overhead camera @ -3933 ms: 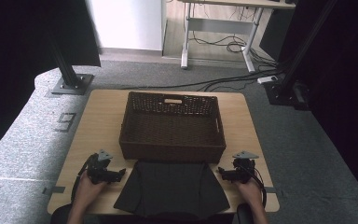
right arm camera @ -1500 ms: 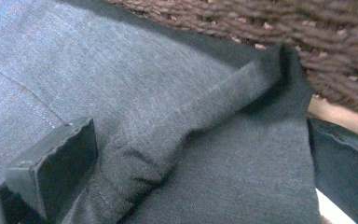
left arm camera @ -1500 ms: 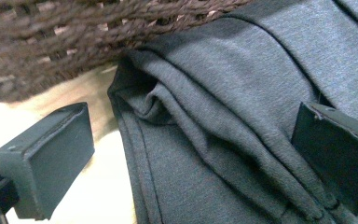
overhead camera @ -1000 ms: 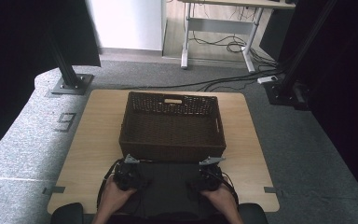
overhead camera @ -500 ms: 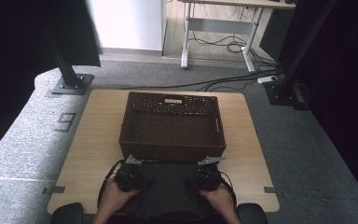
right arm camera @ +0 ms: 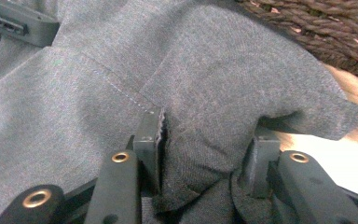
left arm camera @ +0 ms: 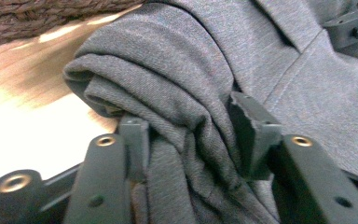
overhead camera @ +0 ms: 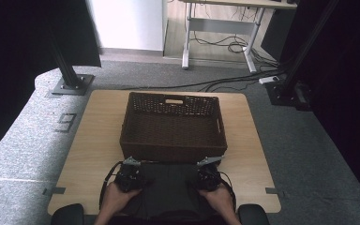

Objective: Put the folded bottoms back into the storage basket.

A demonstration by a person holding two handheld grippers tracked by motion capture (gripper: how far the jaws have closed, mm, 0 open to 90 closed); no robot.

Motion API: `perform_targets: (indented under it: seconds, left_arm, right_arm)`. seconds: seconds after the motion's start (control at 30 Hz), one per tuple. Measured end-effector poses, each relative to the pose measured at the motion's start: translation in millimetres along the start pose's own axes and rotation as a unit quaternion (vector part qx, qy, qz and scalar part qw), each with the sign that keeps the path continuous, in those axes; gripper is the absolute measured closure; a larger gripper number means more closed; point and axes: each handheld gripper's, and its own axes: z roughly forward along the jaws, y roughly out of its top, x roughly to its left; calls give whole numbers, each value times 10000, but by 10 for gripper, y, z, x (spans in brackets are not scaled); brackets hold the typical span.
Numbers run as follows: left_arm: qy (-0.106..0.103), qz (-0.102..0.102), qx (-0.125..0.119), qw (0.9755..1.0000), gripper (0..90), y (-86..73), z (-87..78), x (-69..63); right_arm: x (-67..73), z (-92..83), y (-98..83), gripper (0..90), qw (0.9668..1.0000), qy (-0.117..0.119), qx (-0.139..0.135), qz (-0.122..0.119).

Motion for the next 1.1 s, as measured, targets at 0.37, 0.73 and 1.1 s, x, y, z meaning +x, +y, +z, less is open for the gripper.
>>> perform_targets:
  seconds: [0.37, 0.73, 1.1]
  left_arm:
    - [92, 167, -262, 9995, 668, 32, -110, -66]
    - [14, 365, -587, 9976, 675, 117, -349, -187]
    - [-180, 428, -892, 9949, 675, 219, -556, -255]
  right_arm:
    - [50, -91, -25, 634, 9994, -25, -319, -119]
    - [168, -340, 42, 644, 9977, 8, -589, -330]
    - [247, -588, 145, 652, 9947, -21, -873, -535]
